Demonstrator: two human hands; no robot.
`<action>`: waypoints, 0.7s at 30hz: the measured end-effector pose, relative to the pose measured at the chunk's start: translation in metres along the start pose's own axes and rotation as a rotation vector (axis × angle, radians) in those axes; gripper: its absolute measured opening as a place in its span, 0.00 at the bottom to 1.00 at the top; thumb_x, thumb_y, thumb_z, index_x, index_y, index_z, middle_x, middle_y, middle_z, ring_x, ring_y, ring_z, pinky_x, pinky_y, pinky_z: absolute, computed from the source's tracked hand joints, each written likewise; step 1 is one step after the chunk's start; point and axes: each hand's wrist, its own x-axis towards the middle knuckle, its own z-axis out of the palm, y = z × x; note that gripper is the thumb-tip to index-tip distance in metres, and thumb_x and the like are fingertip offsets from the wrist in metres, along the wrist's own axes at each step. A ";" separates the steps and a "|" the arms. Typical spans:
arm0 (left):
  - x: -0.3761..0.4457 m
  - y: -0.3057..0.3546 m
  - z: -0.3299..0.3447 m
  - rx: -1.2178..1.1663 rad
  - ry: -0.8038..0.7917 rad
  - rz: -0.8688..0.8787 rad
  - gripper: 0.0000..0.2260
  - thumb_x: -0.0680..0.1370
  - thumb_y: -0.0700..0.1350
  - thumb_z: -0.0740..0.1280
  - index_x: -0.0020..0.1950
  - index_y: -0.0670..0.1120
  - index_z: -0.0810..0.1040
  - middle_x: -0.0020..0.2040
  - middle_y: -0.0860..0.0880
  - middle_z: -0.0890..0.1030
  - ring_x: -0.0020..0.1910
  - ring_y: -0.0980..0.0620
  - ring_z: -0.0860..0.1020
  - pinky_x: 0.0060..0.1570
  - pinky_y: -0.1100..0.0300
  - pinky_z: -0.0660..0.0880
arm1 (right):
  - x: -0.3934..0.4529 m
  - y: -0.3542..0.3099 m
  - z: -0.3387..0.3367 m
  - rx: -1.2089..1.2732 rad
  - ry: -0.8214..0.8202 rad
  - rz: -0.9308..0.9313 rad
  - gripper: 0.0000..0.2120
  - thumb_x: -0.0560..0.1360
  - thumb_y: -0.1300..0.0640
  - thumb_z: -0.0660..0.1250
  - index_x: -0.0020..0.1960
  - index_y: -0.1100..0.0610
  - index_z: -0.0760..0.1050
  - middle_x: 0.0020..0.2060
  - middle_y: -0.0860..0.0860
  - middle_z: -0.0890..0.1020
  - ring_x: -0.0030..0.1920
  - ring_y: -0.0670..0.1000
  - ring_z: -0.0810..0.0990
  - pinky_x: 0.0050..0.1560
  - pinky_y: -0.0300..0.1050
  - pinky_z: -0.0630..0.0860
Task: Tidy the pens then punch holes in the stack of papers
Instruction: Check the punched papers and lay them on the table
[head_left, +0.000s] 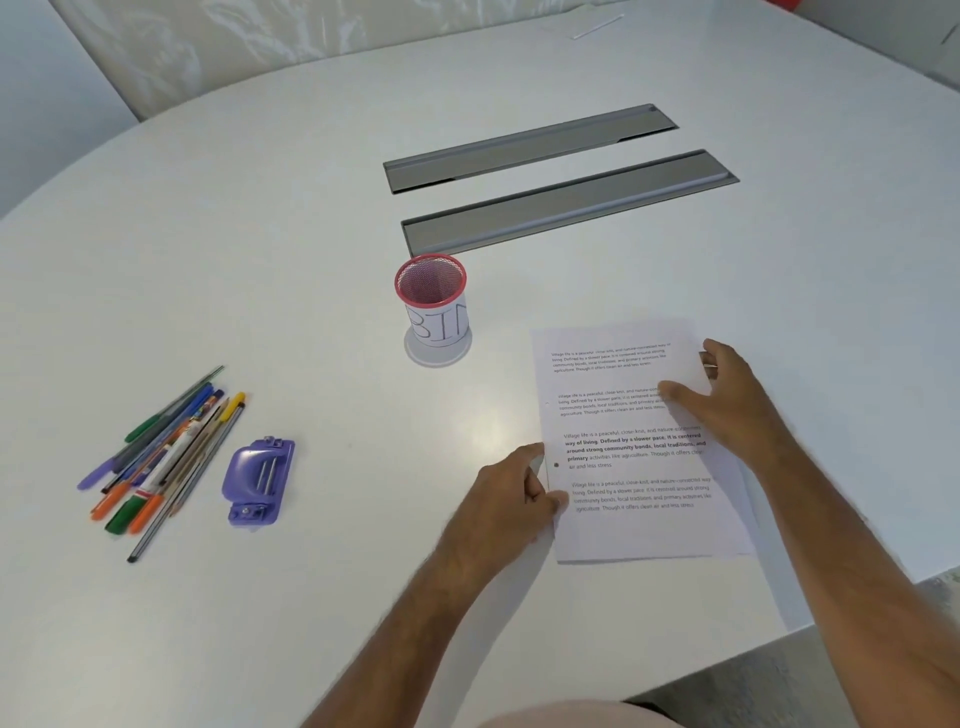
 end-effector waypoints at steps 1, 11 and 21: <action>0.000 -0.001 0.000 0.009 -0.001 -0.002 0.22 0.79 0.47 0.72 0.72 0.58 0.75 0.42 0.49 0.83 0.37 0.50 0.84 0.43 0.54 0.84 | 0.000 0.001 0.001 -0.026 0.008 -0.008 0.41 0.76 0.53 0.78 0.81 0.60 0.60 0.75 0.57 0.71 0.76 0.57 0.70 0.76 0.59 0.67; -0.003 -0.005 -0.020 -0.058 0.101 0.026 0.14 0.81 0.46 0.72 0.67 0.50 0.79 0.41 0.47 0.83 0.37 0.63 0.83 0.39 0.75 0.72 | -0.022 -0.011 0.020 -0.168 0.119 -0.217 0.27 0.78 0.51 0.75 0.73 0.54 0.71 0.72 0.53 0.74 0.72 0.57 0.72 0.72 0.61 0.61; -0.014 -0.046 -0.097 0.040 0.496 0.062 0.06 0.80 0.40 0.73 0.56 0.48 0.84 0.46 0.52 0.83 0.39 0.55 0.79 0.43 0.67 0.74 | -0.052 -0.064 0.094 -0.091 -0.062 -0.459 0.08 0.78 0.55 0.74 0.57 0.49 0.81 0.56 0.45 0.81 0.53 0.49 0.79 0.65 0.56 0.65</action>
